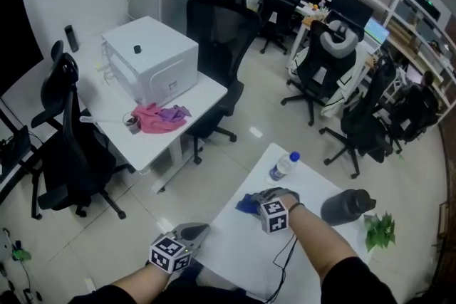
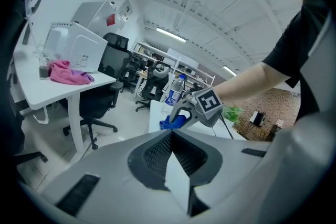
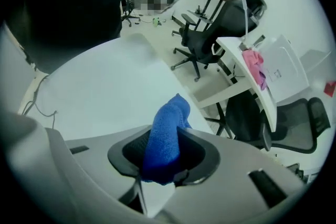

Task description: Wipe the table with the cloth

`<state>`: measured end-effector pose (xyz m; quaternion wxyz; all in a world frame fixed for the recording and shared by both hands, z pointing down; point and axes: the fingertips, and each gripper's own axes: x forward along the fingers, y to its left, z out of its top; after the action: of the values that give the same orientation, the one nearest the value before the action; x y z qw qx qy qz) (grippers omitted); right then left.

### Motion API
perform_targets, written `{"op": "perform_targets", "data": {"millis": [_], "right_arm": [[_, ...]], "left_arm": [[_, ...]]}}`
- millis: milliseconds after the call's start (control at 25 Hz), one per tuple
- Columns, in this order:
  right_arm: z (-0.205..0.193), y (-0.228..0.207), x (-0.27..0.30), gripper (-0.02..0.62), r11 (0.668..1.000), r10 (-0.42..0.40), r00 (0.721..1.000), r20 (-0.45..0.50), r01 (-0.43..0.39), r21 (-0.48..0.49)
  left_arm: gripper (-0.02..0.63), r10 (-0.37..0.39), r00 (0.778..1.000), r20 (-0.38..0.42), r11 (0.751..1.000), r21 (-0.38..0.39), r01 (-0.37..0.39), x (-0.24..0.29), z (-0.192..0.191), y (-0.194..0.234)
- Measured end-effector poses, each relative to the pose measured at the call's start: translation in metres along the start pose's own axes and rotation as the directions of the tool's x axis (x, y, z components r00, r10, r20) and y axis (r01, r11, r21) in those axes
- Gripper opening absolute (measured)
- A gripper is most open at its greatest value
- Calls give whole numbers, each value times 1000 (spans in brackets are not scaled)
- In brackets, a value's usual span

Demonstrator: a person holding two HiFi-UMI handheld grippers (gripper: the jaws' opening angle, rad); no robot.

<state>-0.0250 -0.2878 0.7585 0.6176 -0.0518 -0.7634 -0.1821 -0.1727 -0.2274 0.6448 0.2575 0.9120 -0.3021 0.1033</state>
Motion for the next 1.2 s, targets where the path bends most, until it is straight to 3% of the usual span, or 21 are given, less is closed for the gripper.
{"op": "perform_targets", "data": {"millis": [280, 520, 720, 840, 960, 1080, 1200], "right_arm": [[5, 0, 21, 124, 995, 101, 993, -59, -103, -19], [-25, 55, 4, 123, 988, 151, 984, -93, -153, -22], [-44, 87, -7, 125, 983, 181, 980, -82, -178, 37], [-22, 50, -10, 127, 982, 94, 995, 33, -98, 163], [1, -1, -3, 127, 986, -4, 999, 50, -4, 164], [11, -25, 14, 127, 987, -13, 1000, 6, 12, 159], [9, -23, 24, 126, 986, 36, 999, -30, -31, 166]], "left_arm": [[2, 24, 1000, 5, 1000, -11, -24, -9, 1, 12], [2, 7, 1000, 6, 1000, -11, -7, -7, 1, 4], [2, -16, 1000, 8, 1000, -15, 16, 4, 0, -5], [2, -27, 1000, 9, 1000, -7, 28, 7, 1, -9], [2, -23, 1000, 2, 1000, -3, 23, 6, 1, -7], [2, -17, 1000, -7, 1000, -5, 17, 1, -2, -5], [2, -3, 1000, -8, 1000, -11, 3, -5, -2, 2]]}}
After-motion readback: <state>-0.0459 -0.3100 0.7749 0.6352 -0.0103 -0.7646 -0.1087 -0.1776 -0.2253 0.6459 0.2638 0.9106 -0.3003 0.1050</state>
